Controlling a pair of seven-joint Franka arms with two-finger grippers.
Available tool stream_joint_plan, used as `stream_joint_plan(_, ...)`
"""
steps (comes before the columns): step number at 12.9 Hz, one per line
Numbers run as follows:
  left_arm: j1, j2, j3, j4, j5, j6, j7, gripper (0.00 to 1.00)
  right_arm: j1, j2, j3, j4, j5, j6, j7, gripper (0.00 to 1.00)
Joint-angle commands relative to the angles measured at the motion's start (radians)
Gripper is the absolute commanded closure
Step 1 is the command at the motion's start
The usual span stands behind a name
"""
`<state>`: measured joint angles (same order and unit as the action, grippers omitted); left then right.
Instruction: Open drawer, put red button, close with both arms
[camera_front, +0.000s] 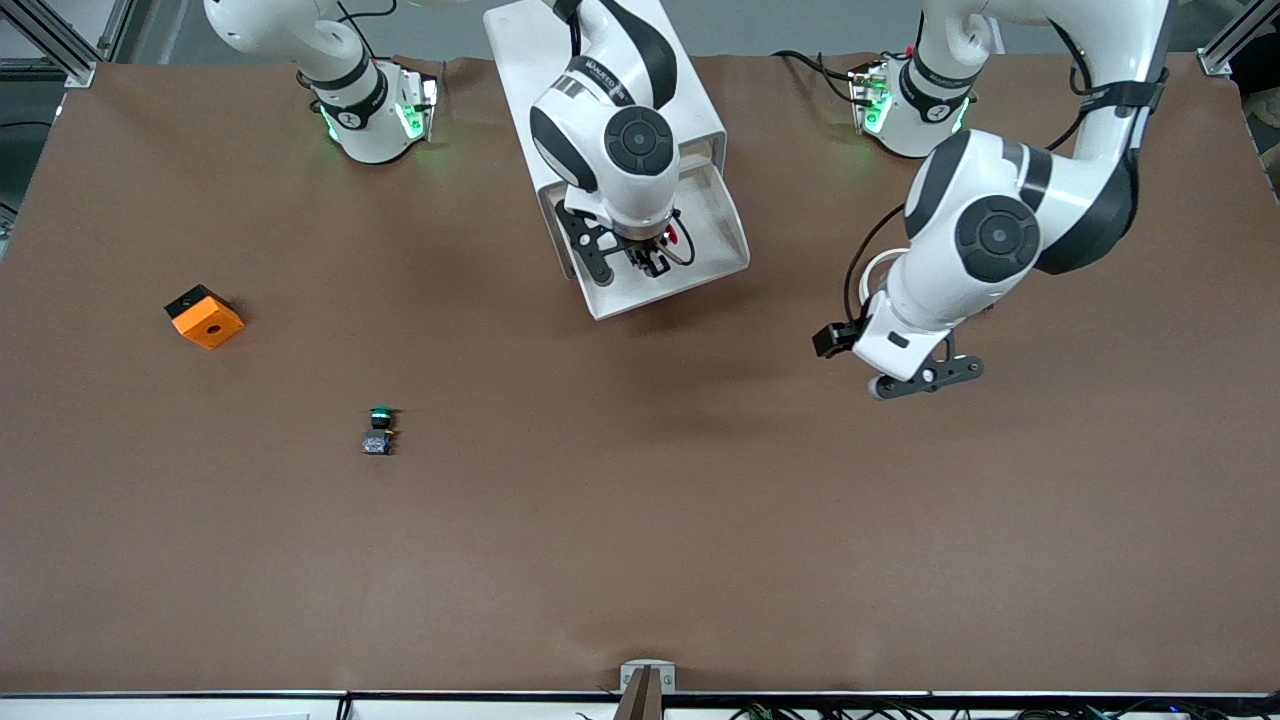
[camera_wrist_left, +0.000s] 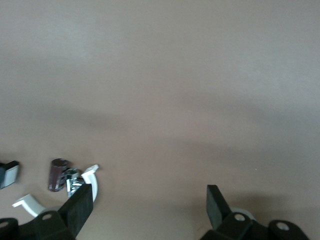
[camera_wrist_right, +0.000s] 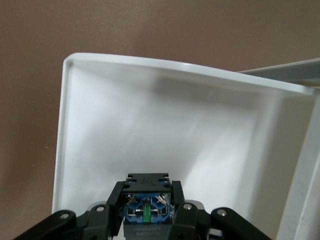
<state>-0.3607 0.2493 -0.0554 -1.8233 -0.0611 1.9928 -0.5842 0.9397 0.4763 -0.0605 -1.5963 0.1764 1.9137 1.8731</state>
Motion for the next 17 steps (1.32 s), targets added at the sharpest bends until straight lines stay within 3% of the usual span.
stream_joint_plan(1,-0.024,0.028,-0.014,-0.007,0.023,0.056,0.000,0.00,0.014,0.005,-0.013,-0.002,0.012,0.008,0.012,0.74)
stream_joint_plan(3,-0.044,0.054,-0.014,-0.007,0.023,0.076,-0.003,0.00,0.014,0.010,-0.013,0.001,0.012,0.008,0.012,0.68)
stream_joint_plan(4,-0.047,0.062,-0.014,-0.002,0.023,0.081,-0.008,0.00,0.014,0.010,-0.013,0.002,0.012,0.008,0.012,0.58)
stream_joint_plan(5,-0.049,0.076,-0.015,0.005,0.021,0.083,-0.011,0.00,0.014,0.010,-0.013,0.003,0.011,0.008,0.011,0.38)
stream_joint_plan(6,-0.050,0.081,-0.015,0.009,0.015,0.086,-0.019,0.00,0.014,0.010,-0.013,0.004,0.012,0.008,0.011,0.13)
stream_joint_plan(7,-0.066,0.097,-0.017,0.010,0.012,0.110,-0.026,0.00,0.014,0.010,-0.013,0.006,0.011,0.007,0.011,0.00)
stream_joint_plan(12,-0.161,0.176,-0.017,0.079,0.009,0.135,-0.158,0.00,0.004,-0.028,-0.015,0.038,0.012,-0.042,0.000,0.00)
stream_joint_plan(17,-0.250,0.228,-0.018,0.102,-0.003,0.135,-0.321,0.00,-0.090,-0.183,-0.029,0.104,0.018,-0.306,-0.181,0.00)
